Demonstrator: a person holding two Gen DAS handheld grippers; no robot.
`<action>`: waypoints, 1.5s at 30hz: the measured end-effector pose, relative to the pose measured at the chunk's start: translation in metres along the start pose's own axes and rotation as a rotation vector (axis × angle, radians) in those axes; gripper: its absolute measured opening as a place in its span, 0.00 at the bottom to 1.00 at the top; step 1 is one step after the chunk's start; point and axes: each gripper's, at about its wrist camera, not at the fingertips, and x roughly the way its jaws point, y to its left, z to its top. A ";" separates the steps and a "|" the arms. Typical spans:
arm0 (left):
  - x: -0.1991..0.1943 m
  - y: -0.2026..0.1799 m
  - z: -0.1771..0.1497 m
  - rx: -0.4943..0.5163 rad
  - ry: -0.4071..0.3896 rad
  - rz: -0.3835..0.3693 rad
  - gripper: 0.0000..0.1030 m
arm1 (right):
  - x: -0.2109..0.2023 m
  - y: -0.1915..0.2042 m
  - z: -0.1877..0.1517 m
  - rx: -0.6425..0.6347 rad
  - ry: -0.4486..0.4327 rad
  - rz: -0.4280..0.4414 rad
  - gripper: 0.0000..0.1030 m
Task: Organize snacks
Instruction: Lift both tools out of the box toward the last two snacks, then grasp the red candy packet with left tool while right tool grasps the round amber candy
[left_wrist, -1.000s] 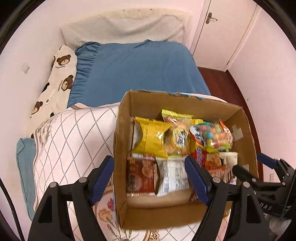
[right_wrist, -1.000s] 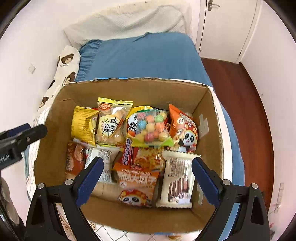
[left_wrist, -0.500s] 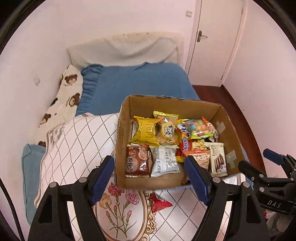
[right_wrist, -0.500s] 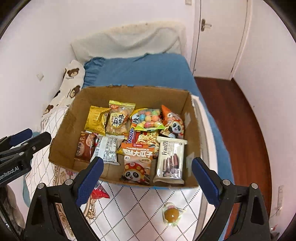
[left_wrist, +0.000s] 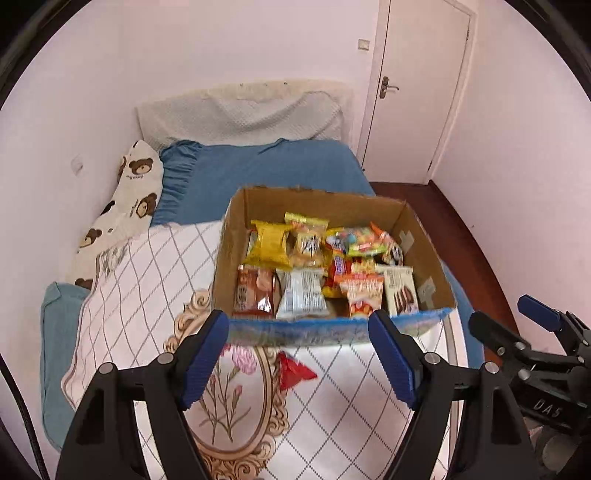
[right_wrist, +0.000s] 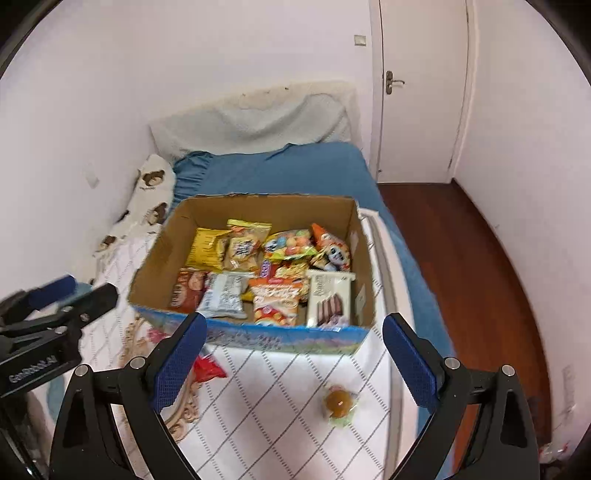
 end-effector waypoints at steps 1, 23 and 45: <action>0.003 0.001 -0.006 -0.006 0.012 0.007 0.75 | 0.003 -0.005 -0.006 0.011 0.012 -0.002 0.95; 0.202 0.029 -0.093 -0.310 0.540 -0.100 0.75 | 0.181 -0.106 -0.119 0.292 0.391 0.040 0.95; 0.178 0.005 -0.139 -0.201 0.477 -0.013 0.46 | 0.198 -0.054 -0.156 0.116 0.325 -0.027 0.65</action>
